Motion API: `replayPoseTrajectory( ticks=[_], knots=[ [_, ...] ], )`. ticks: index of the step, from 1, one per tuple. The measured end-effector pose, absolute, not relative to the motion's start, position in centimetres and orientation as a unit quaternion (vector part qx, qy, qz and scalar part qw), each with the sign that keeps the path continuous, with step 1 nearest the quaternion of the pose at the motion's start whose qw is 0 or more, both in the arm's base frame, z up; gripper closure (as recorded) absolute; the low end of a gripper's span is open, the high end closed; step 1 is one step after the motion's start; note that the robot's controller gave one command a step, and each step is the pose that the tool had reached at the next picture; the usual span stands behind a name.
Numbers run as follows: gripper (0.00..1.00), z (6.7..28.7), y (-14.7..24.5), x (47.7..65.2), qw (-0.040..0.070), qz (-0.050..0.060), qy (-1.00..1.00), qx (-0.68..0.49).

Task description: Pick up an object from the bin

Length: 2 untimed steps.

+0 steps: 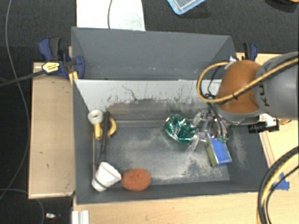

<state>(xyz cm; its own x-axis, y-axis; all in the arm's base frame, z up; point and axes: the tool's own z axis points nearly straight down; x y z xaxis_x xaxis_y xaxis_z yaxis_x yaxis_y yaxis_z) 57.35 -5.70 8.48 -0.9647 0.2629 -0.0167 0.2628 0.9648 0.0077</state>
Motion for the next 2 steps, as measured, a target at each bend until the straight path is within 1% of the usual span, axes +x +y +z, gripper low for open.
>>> replayPoseTrajectory(
  ticks=[1,2],
  knots=[
    [0.00,9.0,-5.6,58.0,0.008,0.002,1.000,0.009],
    [0.00,12.4,-1.4,58.5,0.011,0.002,0.999,-0.050]
  ],
)
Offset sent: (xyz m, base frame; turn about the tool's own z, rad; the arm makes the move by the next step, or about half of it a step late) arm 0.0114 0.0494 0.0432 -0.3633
